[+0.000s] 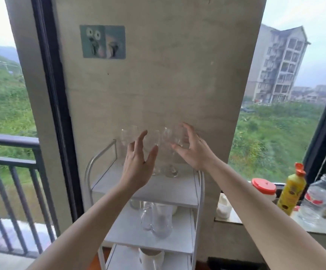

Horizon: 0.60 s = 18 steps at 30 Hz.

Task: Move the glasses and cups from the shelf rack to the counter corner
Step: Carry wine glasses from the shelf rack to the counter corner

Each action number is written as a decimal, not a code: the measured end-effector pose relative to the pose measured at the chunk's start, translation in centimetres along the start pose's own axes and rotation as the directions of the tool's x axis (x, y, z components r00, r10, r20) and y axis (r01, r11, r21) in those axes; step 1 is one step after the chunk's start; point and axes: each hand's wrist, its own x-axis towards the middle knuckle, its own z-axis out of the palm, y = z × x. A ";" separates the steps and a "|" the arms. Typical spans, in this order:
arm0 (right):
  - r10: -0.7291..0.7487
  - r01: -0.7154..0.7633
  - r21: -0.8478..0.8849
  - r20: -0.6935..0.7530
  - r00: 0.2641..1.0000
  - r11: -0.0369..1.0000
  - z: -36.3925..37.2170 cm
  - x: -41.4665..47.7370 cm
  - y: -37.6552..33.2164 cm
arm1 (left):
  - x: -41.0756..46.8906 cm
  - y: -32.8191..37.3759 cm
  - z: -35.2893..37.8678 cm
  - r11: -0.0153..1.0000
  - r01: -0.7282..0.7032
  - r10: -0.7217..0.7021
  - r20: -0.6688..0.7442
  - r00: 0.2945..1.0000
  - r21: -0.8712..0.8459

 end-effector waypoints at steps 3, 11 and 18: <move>0.001 -0.001 0.063 -0.010 1.000 0.998 0.4 0.3 0.2 | 0.2 0.0 0.2 0.998 -0.010 0.010 -0.013 1.000 -0.062; -0.026 0.031 0.119 -0.049 0.998 0.992 0.2 0.3 0.4 | 0.4 1.5 0.4 0.971 0.037 -0.044 -0.023 0.999 -0.236; -0.017 0.024 0.165 -0.044 0.999 0.986 -0.6 -0.8 -0.2 | -0.6 2.4 -1.5 0.953 0.050 -0.064 -0.038 0.997 -0.299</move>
